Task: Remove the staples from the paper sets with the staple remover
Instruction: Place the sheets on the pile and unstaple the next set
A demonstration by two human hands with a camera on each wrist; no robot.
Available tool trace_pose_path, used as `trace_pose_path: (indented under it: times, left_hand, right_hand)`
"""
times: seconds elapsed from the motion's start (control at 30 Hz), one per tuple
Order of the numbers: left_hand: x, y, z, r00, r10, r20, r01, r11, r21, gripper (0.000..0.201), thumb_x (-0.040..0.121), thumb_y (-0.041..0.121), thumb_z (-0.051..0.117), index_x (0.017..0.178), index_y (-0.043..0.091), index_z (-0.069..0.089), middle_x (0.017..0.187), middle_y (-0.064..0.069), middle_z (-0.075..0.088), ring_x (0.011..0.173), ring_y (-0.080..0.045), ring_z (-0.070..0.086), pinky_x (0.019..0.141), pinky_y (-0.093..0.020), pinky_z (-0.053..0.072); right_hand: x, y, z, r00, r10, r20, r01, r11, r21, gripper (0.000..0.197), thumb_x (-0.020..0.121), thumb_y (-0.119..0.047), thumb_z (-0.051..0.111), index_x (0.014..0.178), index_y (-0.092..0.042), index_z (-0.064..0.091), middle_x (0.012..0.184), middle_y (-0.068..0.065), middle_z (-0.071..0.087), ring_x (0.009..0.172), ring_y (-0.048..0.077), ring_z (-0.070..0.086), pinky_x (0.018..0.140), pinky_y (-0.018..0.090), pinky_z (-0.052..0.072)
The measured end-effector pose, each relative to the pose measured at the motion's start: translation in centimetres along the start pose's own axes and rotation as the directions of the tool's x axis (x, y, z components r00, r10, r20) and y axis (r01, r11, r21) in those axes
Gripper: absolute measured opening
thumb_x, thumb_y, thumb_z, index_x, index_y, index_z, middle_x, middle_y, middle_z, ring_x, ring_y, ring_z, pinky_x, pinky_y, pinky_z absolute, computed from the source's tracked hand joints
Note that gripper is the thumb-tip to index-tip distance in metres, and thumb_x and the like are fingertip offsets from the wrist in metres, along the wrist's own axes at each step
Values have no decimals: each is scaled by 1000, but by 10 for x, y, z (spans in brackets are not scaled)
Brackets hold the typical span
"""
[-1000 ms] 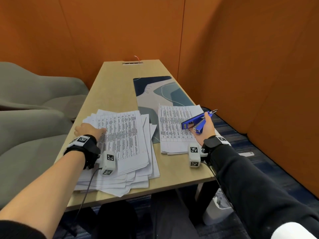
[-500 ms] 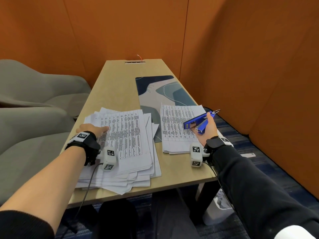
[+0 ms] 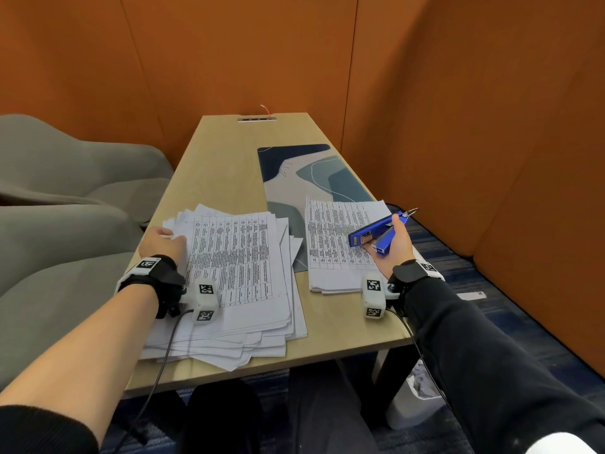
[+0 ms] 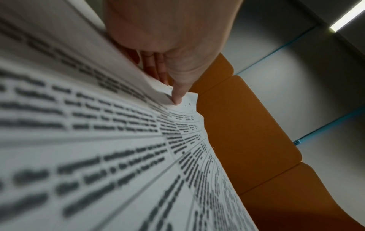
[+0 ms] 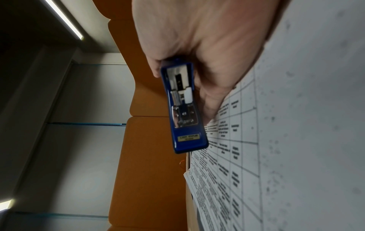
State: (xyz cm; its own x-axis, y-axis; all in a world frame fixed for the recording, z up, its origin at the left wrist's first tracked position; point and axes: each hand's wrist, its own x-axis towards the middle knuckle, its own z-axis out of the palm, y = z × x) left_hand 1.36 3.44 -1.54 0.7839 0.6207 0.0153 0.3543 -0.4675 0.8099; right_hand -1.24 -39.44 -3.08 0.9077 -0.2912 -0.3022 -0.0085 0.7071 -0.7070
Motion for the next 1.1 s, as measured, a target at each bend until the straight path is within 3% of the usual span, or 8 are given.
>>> trace_pose_path:
  times: [0.2, 0.4, 0.5, 0.6, 0.67, 0.8, 1.03, 1.1]
  left_hand:
    - [-10, 16, 5, 992, 117, 36, -121, 984, 132, 45, 80, 30, 70, 123, 17, 63, 133, -22, 47, 127, -41, 37, 106, -48, 33]
    - [-13, 21, 3, 969, 245, 40, -247, 967, 62, 38, 80, 23, 71, 118, 23, 66, 129, -17, 51, 115, -38, 52, 103, -51, 39]
    - [-10, 17, 4, 967, 241, 84, -245, 969, 40, 30, 77, 26, 73, 107, 22, 68, 119, -13, 62, 109, -34, 58, 99, -50, 44]
    - [-14, 18, 3, 969, 239, 66, -240, 971, -1, 41, 77, 22, 72, 115, 18, 58, 106, -6, 63, 102, -30, 59, 97, -46, 44]
    - [-17, 22, 2, 958, 281, 50, -281, 960, -6, 25, 82, 21, 67, 105, 16, 58, 95, -4, 58, 92, -30, 56, 85, -38, 45]
    - [-29, 36, -3, 920, 391, -12, -391, 920, -12, 18, 93, 23, 53, 84, 7, 54, 85, -17, 57, 81, -31, 48, 68, -33, 33]
    - [-38, 78, -35, 808, 573, -139, -588, 799, -126, 19, 96, 22, 52, 106, 11, 62, 100, -14, 68, 93, -30, 61, 81, -34, 44]
    - [-30, 80, -39, 815, 562, -142, -577, 809, -111, 24, 94, 16, 51, 116, 17, 58, 105, -12, 67, 97, -29, 61, 86, -38, 47]
  right_hand:
    - [2, -1, -1, 1000, 27, 6, -27, 1000, 7, 58, 91, -48, 57, 139, -18, 43, 131, 13, 60, 119, 31, 59, 100, 55, 47]
    - [4, -1, -3, 999, 38, 4, -38, 999, 5, 57, 91, -48, 57, 138, -17, 43, 131, 14, 60, 119, 31, 59, 101, 54, 46]
    - [4, -1, -2, 1000, 24, 16, -24, 1000, 18, 54, 94, -46, 55, 137, -16, 44, 130, 14, 60, 119, 31, 59, 100, 53, 47]
    - [2, -1, -2, 999, 23, 42, -24, 999, 24, 51, 97, -45, 51, 137, -15, 43, 130, 14, 60, 120, 30, 58, 99, 52, 48]
    - [2, -1, -2, 999, 28, 40, -29, 999, 19, 52, 96, -46, 51, 138, -16, 43, 131, 14, 59, 120, 30, 58, 97, 51, 49]
    - [5, -1, -3, 999, 28, 37, -28, 1000, 13, 54, 95, -47, 52, 138, -16, 43, 133, 14, 58, 120, 30, 58, 98, 52, 48]
    - [2, -1, -1, 999, 21, 28, -22, 998, 66, 52, 95, -47, 53, 138, -18, 47, 129, 13, 62, 118, 30, 60, 90, 49, 54]
    - [3, -1, -2, 1000, 21, 18, -22, 998, 56, 54, 94, -49, 55, 138, -19, 47, 129, 13, 62, 118, 30, 60, 95, 50, 52]
